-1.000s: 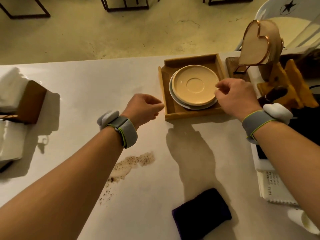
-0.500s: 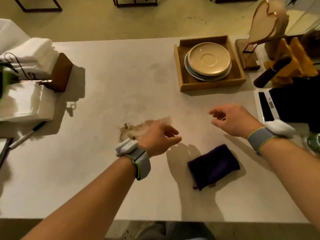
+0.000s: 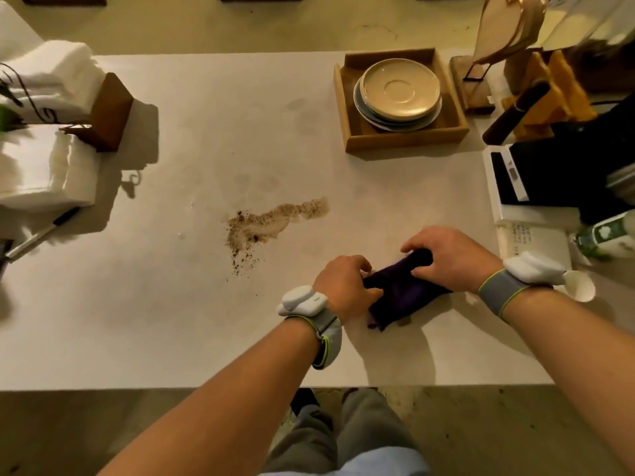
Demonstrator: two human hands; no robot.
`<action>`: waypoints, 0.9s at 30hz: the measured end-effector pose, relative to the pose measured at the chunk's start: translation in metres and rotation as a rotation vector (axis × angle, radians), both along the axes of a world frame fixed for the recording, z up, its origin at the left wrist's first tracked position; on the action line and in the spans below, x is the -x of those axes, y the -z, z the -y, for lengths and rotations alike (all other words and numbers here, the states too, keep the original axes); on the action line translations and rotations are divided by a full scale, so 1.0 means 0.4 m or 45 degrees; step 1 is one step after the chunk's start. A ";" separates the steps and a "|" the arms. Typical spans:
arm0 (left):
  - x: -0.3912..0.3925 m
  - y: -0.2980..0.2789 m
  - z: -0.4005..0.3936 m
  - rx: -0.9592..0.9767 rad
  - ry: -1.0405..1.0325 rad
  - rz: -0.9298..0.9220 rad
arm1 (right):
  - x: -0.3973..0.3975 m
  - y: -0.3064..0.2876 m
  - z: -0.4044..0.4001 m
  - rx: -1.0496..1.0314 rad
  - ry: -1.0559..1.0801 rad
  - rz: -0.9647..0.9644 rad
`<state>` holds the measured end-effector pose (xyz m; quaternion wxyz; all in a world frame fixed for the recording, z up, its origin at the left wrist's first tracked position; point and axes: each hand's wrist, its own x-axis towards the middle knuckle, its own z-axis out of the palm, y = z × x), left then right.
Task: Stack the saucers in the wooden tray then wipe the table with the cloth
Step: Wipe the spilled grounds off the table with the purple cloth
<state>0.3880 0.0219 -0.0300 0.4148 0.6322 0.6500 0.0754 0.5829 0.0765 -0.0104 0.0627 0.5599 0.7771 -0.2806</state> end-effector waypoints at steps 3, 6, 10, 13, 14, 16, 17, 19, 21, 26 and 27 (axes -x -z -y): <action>-0.018 -0.004 -0.020 0.058 0.041 -0.060 | -0.012 0.011 -0.010 0.031 -0.085 0.023; -0.020 -0.006 -0.027 0.096 0.087 -0.050 | -0.027 0.011 -0.019 0.075 -0.150 0.014; -0.014 -0.010 -0.018 0.097 0.059 0.004 | -0.044 -0.002 -0.040 0.151 -0.178 -0.085; 0.000 -0.016 0.004 0.054 0.010 0.111 | -0.049 -0.013 -0.046 0.202 -0.164 -0.181; 0.007 -0.019 0.011 0.032 -0.017 0.146 | -0.050 -0.017 -0.047 0.220 -0.156 -0.225; 0.027 -0.031 0.021 -0.018 -0.089 0.209 | -0.040 -0.030 -0.055 0.239 -0.170 -0.301; 0.038 -0.037 0.024 -0.038 -0.119 0.231 | -0.034 -0.036 -0.057 0.236 -0.177 -0.331; 0.063 -0.045 0.026 -0.081 -0.174 0.250 | -0.016 -0.048 -0.062 0.207 -0.195 -0.385; 0.090 -0.057 0.030 -0.136 -0.228 0.251 | 0.012 -0.060 -0.063 0.174 -0.234 -0.426; 0.159 -0.078 0.047 -0.215 -0.339 0.227 | 0.088 -0.067 -0.062 0.134 -0.268 -0.487; 0.182 -0.082 0.056 -0.229 -0.370 0.218 | 0.113 -0.066 -0.061 0.141 -0.277 -0.498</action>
